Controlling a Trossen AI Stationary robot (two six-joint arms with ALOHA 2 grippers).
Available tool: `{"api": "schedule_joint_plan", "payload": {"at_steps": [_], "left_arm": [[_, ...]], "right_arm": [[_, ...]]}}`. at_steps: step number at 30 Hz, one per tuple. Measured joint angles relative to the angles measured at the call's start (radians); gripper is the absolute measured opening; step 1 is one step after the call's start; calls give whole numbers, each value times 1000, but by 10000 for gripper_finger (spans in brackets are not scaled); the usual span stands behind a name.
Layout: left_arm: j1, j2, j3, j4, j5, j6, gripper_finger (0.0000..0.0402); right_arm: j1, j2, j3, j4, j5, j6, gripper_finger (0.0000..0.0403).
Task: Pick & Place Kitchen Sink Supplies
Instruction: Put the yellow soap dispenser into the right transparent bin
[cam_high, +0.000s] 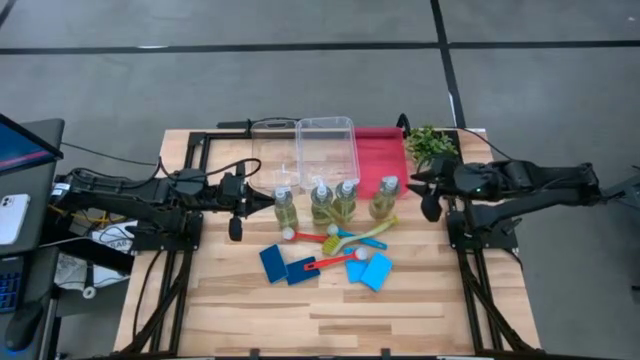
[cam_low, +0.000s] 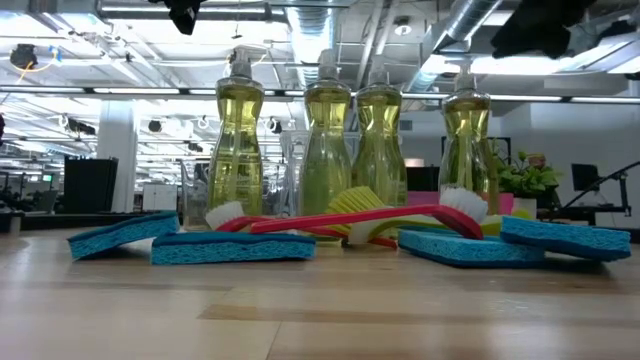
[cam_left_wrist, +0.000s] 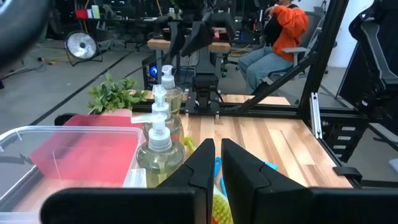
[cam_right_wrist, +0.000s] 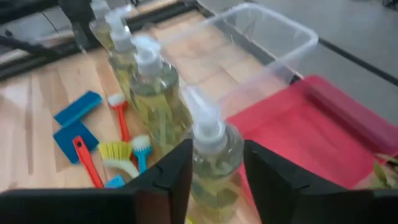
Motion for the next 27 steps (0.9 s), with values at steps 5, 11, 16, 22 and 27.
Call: {"api": "schedule_joint_plan", "payload": {"at_steps": [5,11,16,22,27], "left_arm": [[0,0,0,7,0,0,30],[0,0,0,9,0,0,30],[0,0,0,10,0,0,30],[0,0,0,12,0,0,30],[0,0,0,13,0,0,30]], "right_arm": [[0,46,0,-5,0,11,197],[2,121,0,2,16,-50,231],[2,152,0,8,86,-67,234],[1,150,0,11,141,-68,229],[1,149,0,57,190,-68,224]]}}
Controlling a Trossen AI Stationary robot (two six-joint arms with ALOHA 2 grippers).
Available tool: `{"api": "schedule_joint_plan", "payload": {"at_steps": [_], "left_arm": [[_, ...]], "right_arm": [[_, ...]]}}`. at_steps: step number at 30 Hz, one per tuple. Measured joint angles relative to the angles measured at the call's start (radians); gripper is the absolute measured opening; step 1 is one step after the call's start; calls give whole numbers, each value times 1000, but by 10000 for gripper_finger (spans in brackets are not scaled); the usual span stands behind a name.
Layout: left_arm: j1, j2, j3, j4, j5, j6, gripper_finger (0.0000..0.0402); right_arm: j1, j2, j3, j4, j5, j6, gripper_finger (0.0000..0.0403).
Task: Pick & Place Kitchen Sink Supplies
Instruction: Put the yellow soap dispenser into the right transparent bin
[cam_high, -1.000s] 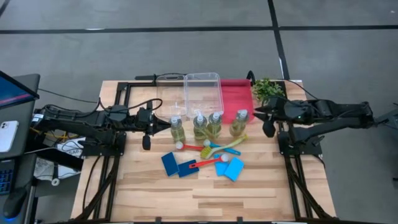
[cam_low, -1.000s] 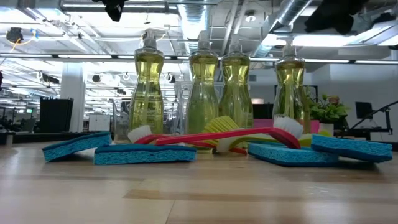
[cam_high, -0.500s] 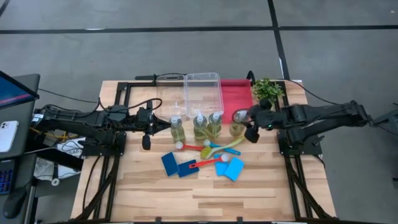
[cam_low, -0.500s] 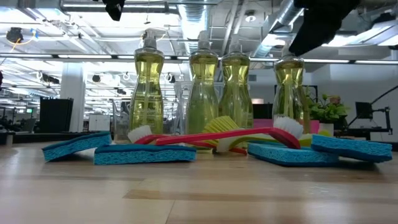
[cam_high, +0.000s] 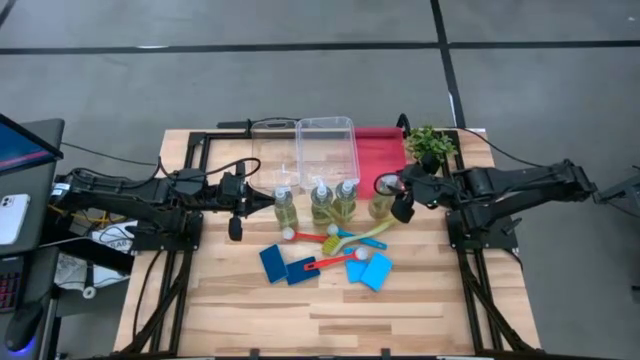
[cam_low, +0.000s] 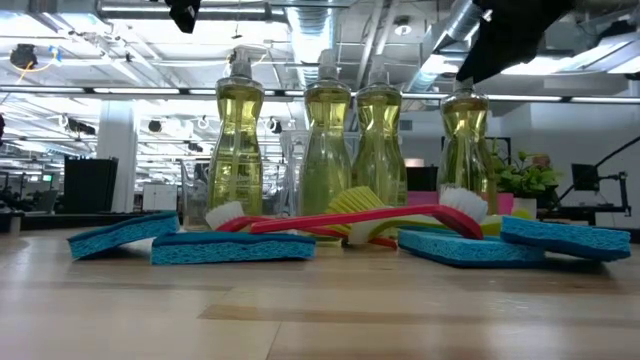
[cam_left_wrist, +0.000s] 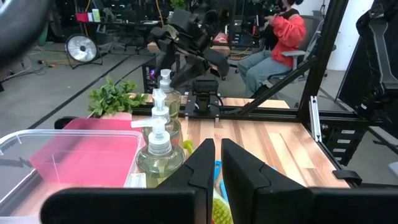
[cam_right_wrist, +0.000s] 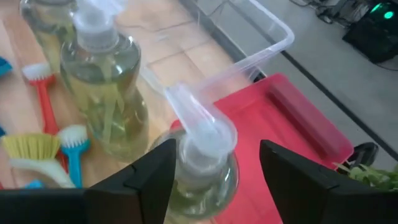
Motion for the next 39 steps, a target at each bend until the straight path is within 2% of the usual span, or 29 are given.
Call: {"api": "schedule_joint_plan", "payload": {"at_steps": [8,13,16,23,34,39], "left_arm": [[0,0,0,0,0,0,30],[0,0,0,0,0,0,30],[0,0,0,0,0,0,30],[0,0,0,0,0,0,30],[0,0,0,0,0,0,30],[0,0,0,1,0,0,30]], "right_arm": [[0,2,0,75,-8,0,214],[0,2,0,75,-8,0,193],[0,2,0,75,-7,0,165],[0,2,0,75,-8,0,71],[1,0,0,72,-8,0,69],[3,1,46,23,-16,0,69]]}}
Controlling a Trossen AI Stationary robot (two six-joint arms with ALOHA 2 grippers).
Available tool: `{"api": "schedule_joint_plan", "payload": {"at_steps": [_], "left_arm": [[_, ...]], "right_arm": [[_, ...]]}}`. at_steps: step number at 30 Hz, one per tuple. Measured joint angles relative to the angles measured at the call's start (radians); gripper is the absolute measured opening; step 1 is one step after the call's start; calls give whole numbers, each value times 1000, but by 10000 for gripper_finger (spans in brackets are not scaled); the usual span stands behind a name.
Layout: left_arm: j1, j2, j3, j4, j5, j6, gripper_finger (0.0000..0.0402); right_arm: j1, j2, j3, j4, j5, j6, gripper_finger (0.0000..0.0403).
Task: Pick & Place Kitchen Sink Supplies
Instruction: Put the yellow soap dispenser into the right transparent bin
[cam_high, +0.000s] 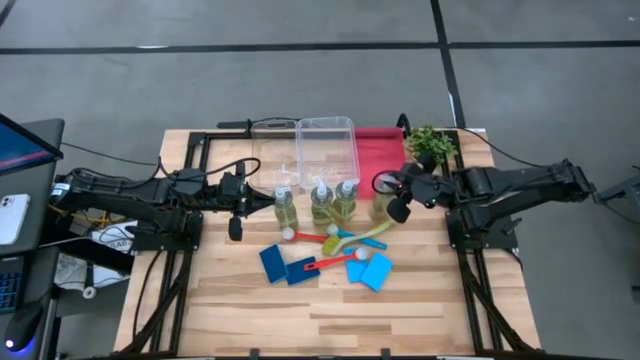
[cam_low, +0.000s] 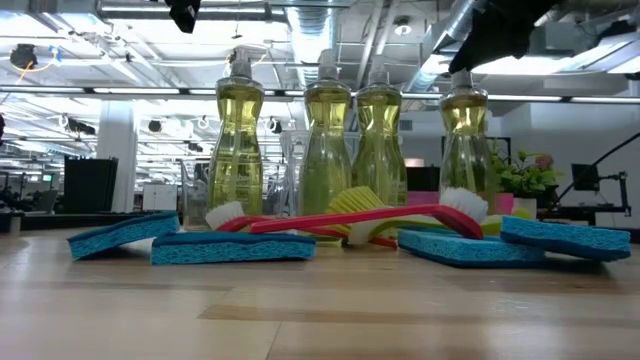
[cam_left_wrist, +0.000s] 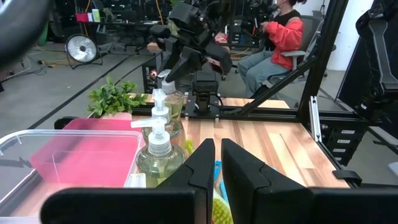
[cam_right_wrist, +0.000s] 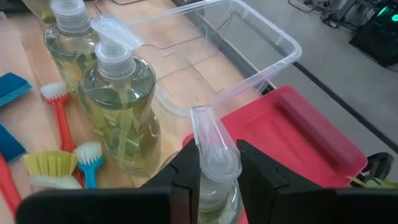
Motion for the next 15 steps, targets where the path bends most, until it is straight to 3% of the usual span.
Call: {"api": "schedule_joint_plan", "payload": {"at_steps": [15], "left_arm": [[0,0,0,0,0,0,30]], "right_arm": [[-1,2,239,-146,12,-17,69]]}}
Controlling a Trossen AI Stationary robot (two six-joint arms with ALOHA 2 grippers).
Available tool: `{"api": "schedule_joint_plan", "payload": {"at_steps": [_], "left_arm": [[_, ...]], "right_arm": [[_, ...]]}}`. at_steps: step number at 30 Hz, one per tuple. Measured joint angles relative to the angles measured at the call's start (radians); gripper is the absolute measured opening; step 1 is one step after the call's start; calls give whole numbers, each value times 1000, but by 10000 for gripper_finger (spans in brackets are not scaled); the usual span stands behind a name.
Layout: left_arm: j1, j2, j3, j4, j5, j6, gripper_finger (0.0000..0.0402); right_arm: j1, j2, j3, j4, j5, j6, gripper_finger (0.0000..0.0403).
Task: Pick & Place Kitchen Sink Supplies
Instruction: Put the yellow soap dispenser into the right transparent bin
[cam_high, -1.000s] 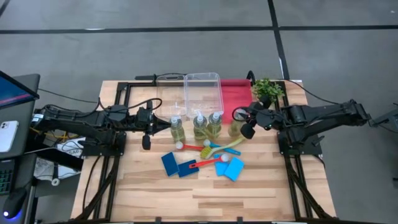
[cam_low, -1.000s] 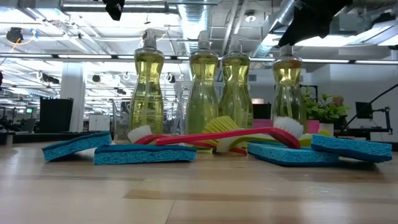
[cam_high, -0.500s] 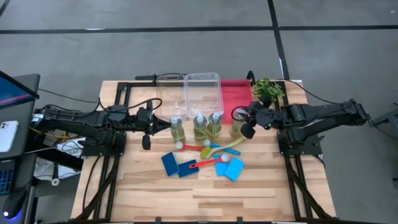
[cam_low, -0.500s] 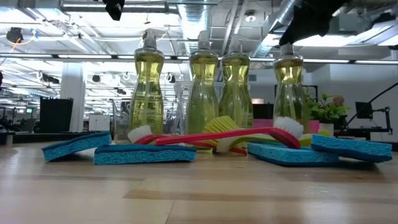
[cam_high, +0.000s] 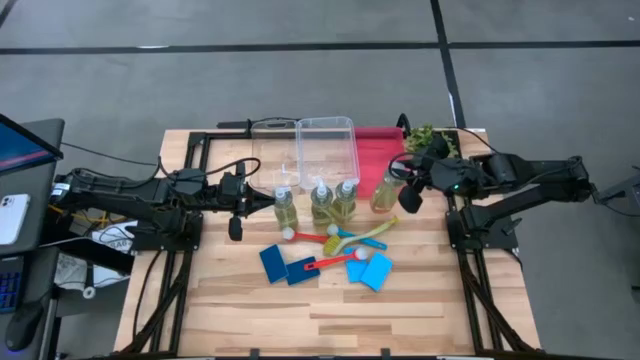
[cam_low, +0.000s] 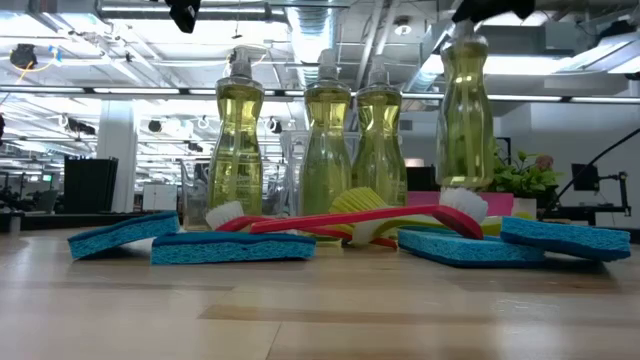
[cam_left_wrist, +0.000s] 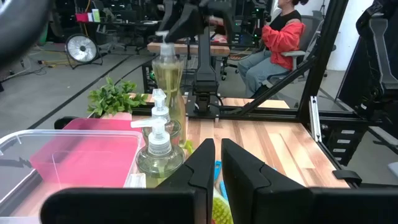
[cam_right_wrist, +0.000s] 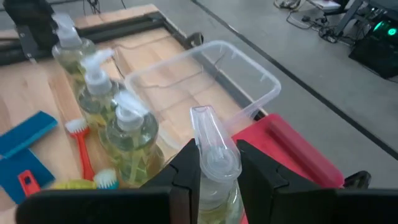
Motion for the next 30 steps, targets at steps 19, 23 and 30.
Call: {"api": "schedule_joint_plan", "payload": {"at_steps": [19,23,30], "left_arm": [[0,0,0,0,0,0,30],[0,0,0,0,0,0,30],[0,0,0,0,0,0,30]], "right_arm": [[-118,77,281,156,187,-332,69],[-181,129,331,218,177,-406,69],[-291,267,442,242,173,-487,69]]}}
